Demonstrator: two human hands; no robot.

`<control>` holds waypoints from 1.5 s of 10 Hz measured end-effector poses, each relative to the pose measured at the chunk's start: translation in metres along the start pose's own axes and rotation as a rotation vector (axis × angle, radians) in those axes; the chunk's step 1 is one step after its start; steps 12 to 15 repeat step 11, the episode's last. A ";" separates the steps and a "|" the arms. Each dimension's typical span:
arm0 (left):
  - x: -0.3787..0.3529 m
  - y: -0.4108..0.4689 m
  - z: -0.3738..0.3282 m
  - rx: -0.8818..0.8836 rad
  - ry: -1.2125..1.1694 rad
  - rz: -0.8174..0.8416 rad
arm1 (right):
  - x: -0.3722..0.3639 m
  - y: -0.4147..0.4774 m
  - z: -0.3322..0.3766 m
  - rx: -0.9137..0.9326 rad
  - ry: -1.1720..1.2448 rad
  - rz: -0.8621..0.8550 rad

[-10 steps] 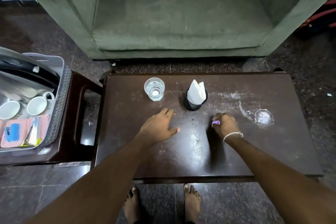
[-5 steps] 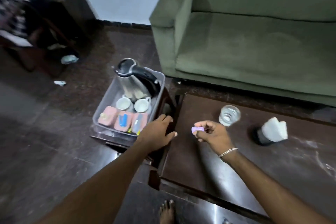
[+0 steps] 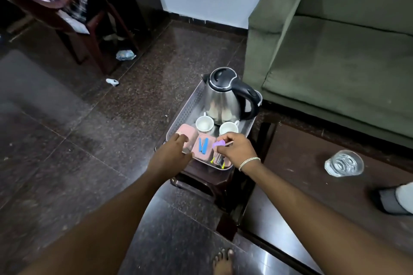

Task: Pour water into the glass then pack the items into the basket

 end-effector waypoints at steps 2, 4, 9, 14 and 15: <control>-0.016 0.022 0.009 -0.025 0.013 0.016 | -0.035 0.031 0.005 0.031 -0.386 -0.008; -0.039 0.048 -0.009 -0.057 0.013 0.081 | -0.056 0.048 0.010 0.113 -0.615 -0.008; -0.041 0.057 -0.002 0.034 0.060 0.060 | -0.060 0.055 0.012 0.176 -0.580 0.070; -0.032 0.050 -0.008 -0.013 0.069 -0.010 | -0.039 0.034 0.016 0.284 -0.512 0.003; -0.032 0.050 -0.008 -0.013 0.069 -0.010 | -0.039 0.034 0.016 0.284 -0.512 0.003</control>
Point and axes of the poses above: each hand's wrist, its own y-axis towards the middle knuckle, its own x-axis out of the back of the hand, z = x × y, the point moved 10 cm from there along y, towards the middle knuckle, and after that the axes turned 2 degrees about -y, right-handed, at the moved point
